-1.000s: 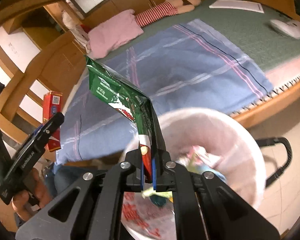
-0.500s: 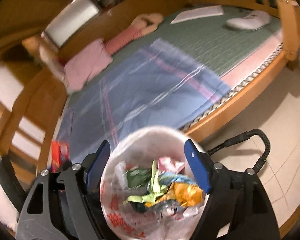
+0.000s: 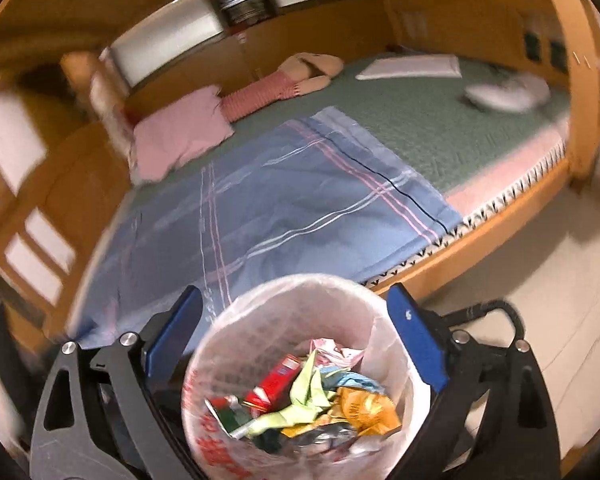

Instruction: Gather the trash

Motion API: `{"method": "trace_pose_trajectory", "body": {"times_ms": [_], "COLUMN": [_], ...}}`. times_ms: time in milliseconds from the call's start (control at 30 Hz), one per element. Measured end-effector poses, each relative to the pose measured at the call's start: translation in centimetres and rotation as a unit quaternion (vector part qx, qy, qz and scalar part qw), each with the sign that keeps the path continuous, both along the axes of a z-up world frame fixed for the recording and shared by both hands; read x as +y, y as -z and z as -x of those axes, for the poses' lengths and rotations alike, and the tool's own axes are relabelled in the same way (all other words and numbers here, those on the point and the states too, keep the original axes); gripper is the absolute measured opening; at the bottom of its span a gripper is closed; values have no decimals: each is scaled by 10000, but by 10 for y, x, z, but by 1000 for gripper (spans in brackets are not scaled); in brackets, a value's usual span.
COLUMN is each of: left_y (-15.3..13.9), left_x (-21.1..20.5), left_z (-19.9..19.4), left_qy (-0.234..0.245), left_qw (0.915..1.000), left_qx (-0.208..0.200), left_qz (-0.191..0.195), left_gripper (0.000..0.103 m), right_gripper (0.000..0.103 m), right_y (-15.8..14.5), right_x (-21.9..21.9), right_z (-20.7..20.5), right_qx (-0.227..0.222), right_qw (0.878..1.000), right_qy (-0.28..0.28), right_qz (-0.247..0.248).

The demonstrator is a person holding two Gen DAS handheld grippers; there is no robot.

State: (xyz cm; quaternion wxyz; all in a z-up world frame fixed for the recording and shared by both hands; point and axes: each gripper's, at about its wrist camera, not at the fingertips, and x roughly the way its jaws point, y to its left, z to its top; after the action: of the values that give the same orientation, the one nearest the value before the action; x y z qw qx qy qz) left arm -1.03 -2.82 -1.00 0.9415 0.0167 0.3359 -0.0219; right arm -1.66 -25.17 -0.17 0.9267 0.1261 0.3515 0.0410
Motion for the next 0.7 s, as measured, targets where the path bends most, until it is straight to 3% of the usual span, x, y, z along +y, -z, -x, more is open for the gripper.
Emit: {"method": "trace_pose_trajectory", "body": {"times_ms": [167, 200, 433, 700], "left_y": [-15, -15, -11, -11], "left_x": [23, 25, 22, 23], "left_z": [10, 10, 9, 10], "left_qy": [-349, -385, -552, -618], "left_qw": [9991, 9990, 9984, 9980], "left_qx": [-194, -151, 72, 99], "left_qz": [159, 162, -80, -45], "left_gripper": [100, 100, 100, 100], "right_gripper": [92, 98, 100, 100], "right_y": [2, 2, -2, -1], "right_x": [18, 20, 30, 38], "right_z": [0, 0, 6, 0], "right_qx": [56, 66, -31, 71], "right_qw": [9990, 9987, 9966, 9950], "right_qy": [-416, -448, -411, -383], "right_qz": [173, 216, 715, 925]}}
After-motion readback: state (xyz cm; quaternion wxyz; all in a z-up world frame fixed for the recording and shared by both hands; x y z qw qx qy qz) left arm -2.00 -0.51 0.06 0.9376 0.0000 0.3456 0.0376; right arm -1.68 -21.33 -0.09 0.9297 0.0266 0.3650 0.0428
